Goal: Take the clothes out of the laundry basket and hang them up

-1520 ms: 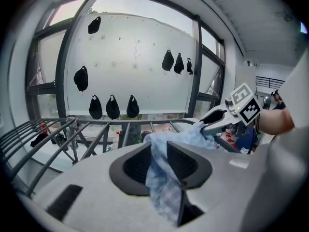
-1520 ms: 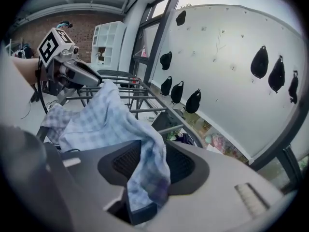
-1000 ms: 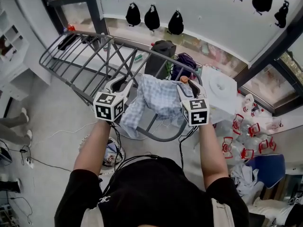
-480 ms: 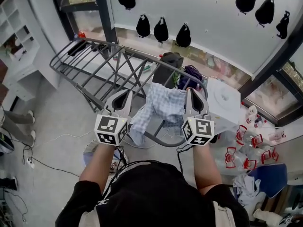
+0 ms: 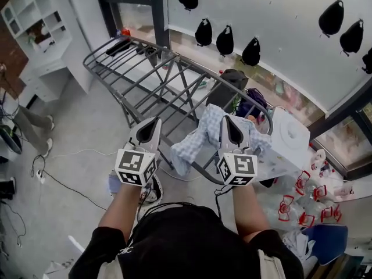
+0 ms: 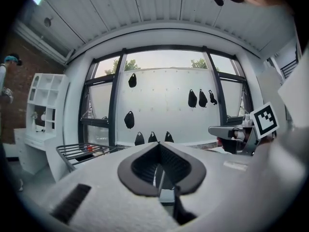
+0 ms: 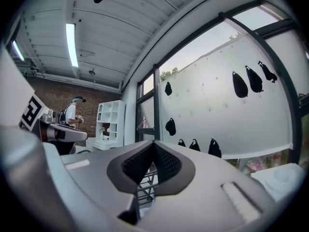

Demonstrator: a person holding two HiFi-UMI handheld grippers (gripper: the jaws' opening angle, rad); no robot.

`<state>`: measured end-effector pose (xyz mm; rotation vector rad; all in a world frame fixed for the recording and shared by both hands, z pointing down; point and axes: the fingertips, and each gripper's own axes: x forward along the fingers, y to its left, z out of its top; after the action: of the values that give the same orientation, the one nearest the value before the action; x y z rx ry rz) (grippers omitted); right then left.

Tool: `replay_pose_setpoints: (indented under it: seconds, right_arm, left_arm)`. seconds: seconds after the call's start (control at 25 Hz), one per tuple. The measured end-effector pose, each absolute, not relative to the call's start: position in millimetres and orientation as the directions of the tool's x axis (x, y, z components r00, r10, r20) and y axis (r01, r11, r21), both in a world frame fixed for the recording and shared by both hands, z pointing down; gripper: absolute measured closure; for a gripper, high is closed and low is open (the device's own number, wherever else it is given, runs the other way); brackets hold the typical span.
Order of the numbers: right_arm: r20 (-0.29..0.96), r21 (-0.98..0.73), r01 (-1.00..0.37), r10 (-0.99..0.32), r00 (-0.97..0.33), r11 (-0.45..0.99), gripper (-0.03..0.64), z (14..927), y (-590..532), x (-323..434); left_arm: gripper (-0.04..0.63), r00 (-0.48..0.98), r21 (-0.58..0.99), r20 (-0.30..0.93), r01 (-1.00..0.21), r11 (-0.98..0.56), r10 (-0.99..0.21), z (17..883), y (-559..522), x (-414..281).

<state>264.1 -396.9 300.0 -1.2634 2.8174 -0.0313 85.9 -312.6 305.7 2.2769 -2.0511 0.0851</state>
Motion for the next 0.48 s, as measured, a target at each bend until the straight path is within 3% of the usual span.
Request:
replay_pose_setpoints:
  seconds: [0.48]
  right_arm:
    - [-0.028, -0.043, -0.615, -0.617, -0.787, 0.787, 0.603, 310.2, -324.6, 111.3]
  left_arm:
    - [0.594, -0.052, 0.006, 0.112, -0.999, 0.053, -0.992, 318.3, -217.3, -37.4]
